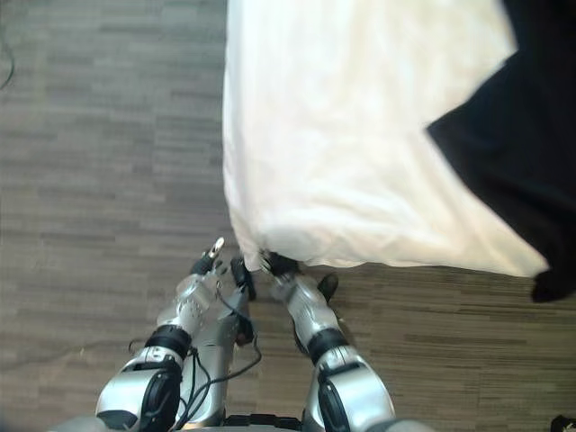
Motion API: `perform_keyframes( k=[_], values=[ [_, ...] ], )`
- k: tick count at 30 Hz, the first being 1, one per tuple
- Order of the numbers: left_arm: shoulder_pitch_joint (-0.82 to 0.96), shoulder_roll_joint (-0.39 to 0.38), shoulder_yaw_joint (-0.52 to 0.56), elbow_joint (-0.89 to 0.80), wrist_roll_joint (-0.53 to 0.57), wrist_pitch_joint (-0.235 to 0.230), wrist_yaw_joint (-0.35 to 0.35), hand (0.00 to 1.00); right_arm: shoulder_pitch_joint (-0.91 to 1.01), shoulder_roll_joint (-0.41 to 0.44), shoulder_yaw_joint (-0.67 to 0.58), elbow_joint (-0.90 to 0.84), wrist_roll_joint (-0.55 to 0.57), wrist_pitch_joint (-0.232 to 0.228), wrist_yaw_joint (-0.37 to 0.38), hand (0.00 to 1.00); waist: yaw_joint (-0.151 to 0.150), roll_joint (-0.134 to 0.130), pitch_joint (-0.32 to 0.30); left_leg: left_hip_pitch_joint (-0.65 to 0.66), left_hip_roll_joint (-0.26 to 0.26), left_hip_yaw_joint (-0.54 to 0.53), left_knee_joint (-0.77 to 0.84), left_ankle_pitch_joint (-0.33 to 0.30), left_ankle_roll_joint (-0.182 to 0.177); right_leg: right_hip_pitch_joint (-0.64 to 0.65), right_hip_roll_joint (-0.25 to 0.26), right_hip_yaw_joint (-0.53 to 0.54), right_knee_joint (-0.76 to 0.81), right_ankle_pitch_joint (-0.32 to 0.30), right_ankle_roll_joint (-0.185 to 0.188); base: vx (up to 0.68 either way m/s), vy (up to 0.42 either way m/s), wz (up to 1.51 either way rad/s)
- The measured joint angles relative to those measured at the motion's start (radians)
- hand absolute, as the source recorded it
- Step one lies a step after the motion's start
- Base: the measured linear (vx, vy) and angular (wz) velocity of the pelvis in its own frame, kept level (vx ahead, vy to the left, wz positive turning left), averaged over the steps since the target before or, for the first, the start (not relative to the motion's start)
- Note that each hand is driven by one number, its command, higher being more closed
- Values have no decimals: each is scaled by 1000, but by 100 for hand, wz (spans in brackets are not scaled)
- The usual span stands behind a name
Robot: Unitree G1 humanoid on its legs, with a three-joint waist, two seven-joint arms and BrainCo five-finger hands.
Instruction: Tidy the bed and pick cloth on bed and put in laundry
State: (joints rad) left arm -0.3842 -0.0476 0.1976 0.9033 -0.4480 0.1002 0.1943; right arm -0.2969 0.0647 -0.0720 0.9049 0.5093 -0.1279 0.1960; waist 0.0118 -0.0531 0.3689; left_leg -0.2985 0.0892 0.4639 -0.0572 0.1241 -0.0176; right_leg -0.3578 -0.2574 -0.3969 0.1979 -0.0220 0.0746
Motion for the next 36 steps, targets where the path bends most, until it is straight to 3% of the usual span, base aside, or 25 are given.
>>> perform_keyframes(
  k=[4, 5, 11, 12, 15, 19, 20, 22, 24, 27, 29, 30, 33, 36],
  values=[
    [127, 32, -39, 83, 55, -5, -36, 0, 152, -79, -99, 65, 49, -68, -6, 100, -21, 4, -137, 132, 0, 17, -40, -12, -23, 141, 34, 8, -96, 21, 23, 272, -20, -21],
    [143, 38, -39, 93, 72, -6, -42, 0, 165, -85, -115, 76, 56, -79, -11, 100, -22, 8, -151, 150, 2, 16, -40, -16, -28, 160, 39, 8, -101, 22, 25, 243, -62, -8],
    [270, 114, -35, 111, 236, 32, -137, 0, 263, -163, -301, 67, 37, -244, -140, 100, -25, 53, -239, 323, 19, 15, -42, -31, -50, 341, 71, 8, -123, 23, 28, 168, -48, -2],
    [292, 128, -30, 111, 259, 48, -159, 0, 282, -189, -338, 31, 12, -275, -163, 100, -26, 55, -254, 346, 24, 17, -45, -33, -52, 364, 76, 9, -124, 23, 28, 46, -12, 0],
    [342, 142, 10, 111, 318, 80, -206, 0, 321, -260, -401, -135, -14, -309, -182, 100, -32, 50, -276, 391, 33, 20, -47, -41, -64, 407, 85, 14, -131, 23, 28, 8, -1, -7],
    [407, 141, 10, 110, 359, 95, -239, 0, 329, -309, -395, -451, 0, -319, -152, 100, -51, 35, -298, 397, 33, 20, -48, -46, -65, 411, 85, 29, -152, 15, 35, -90, 6, -13],
    [429, 137, 8, 109, 361, 94, -238, 0, 326, -303, -374, -597, 17, -310, -109, 100, -50, 29, -302, 405, 33, 19, -48, -51, -60, 420, 86, 29, -160, 1, 34, -142, -12, -13],
    [451, 128, 6, 109, 361, 93, -233, 0, 327, -295, -342, -689, 38, -308, -62, 100, -51, 32, -304, 413, 33, 19, -48, -52, -60, 420, 85, 29, -162, -5, 24, -149, -9, -4],
    [471, 121, -2, 98, 359, 87, -214, 0, 327, -270, -271, -837, 50, -248, -10, 100, -50, 38, -309, 414, 32, 17, -48, -59, -62, 431, 84, 29, -165, -10, 24, -191, 5, 10],
    [485, 120, -55, 98, 358, 83, -185, 0, 331, -230, -107, -920, 84, -168, 103, 100, -49, 42, -328, 386, 23, -1, -48, -67, -69, 429, 79, 29, -194, -9, 27, -111, 22, 20],
    [480, 125, -88, 98, 356, 83, -175, 0, 334, -196, 8, -927, 95, -117, 154, 100, -47, 42, -331, 376, 10, -12, -47, -71, -70, 423, 71, 32, -216, -6, 31, -37, 54, 14],
    [479, 121, -116, 97, 348, 82, -162, 0, 339, -166, 105, -915, 116, -68, 174, 100, -29, 50, -332, 365, 6, -13, -48, -64, -63, 422, 72, 42, -225, -2, 37, -15, 40, 1],
    [468, 136, -184, 92, 341, 82, -143, 0, 330, -123, 304, -821, 164, 1, 197, 100, -11, 49, -333, 349, -13, -22, -48, -64, -62, 419, 63, 53, -233, 4, 46, -2, 63, 12],
    [429, 148, -263, 94, 338, 86, -136, 0, 263, -99, 460, -689, 194, 25, 184, 100, 3, 43, -316, 294, -28, -40, -48, -63, -62, 371, 47, 55, -230, 5, 46, 15, 53, 18]
  ],
)
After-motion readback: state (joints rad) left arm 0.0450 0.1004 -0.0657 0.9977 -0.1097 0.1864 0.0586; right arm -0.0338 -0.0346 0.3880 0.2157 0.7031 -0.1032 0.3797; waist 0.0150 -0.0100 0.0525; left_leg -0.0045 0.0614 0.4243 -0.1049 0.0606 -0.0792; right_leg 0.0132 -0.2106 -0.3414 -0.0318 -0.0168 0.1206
